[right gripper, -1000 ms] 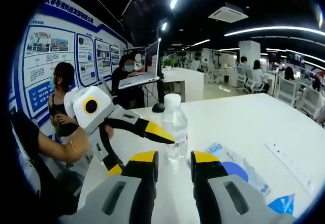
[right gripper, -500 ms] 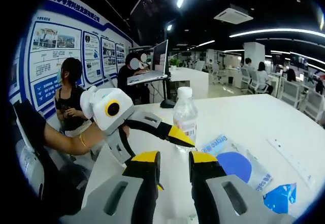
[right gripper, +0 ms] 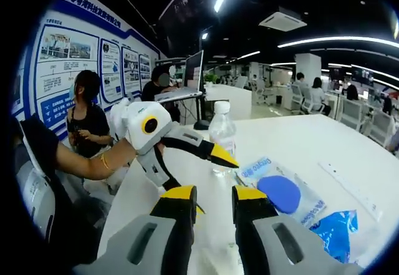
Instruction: Arrange the tabletop items into an orderly group along one side of the table until the central work area is clear of visible clutter.
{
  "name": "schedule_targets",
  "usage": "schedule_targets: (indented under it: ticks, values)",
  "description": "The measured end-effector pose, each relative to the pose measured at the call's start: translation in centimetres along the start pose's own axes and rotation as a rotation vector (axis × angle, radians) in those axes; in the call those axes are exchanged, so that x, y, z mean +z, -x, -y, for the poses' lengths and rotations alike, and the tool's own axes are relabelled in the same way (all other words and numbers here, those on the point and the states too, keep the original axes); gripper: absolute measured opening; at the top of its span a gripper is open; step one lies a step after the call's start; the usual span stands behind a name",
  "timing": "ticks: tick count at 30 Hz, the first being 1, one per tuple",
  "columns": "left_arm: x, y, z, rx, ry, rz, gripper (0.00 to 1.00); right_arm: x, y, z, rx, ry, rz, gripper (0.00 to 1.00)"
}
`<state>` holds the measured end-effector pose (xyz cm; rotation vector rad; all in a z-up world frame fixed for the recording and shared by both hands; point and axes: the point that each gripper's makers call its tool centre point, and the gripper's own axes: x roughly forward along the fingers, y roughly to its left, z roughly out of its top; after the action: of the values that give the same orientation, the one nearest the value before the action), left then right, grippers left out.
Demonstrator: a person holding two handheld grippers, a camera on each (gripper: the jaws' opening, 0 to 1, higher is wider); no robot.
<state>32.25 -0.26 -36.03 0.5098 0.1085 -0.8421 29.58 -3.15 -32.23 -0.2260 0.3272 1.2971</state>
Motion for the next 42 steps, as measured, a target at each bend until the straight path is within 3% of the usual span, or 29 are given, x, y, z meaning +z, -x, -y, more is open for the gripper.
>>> schedule_targets:
  ticks: [7,14,24,30,36,37,42]
  values:
    - [0.2,-0.3,-0.6,0.002,0.004,0.011,0.52,-1.2,1.5,1.2,-0.044,-0.003,-0.005,0.21]
    - [-0.2,-1.3,0.1,-0.025,-0.004,-0.006,0.50,-1.8,2.6,1.6,-0.066,0.010,0.003,0.22]
    - [-0.5,-2.4,0.6,-0.025,-0.032,-0.022,0.50,-4.4,4.6,3.1,-0.141,0.074,-0.034,0.24]
    - [-0.8,-3.1,2.0,-0.070,-0.044,-0.034,0.50,-5.6,6.0,4.2,-0.195,0.102,-0.052,0.25]
    - [-0.9,-3.7,2.7,-0.096,-0.033,-0.031,0.50,-6.6,6.2,4.6,-0.205,0.102,-0.065,0.25]
    - [-1.0,-4.0,2.9,-0.101,-0.042,-0.040,0.50,-7.7,6.3,4.8,-0.216,0.098,-0.089,0.25]
    - [-1.0,-4.1,3.2,-0.112,-0.034,-0.036,0.50,-8.8,6.5,5.4,-0.248,0.145,-0.122,0.25]
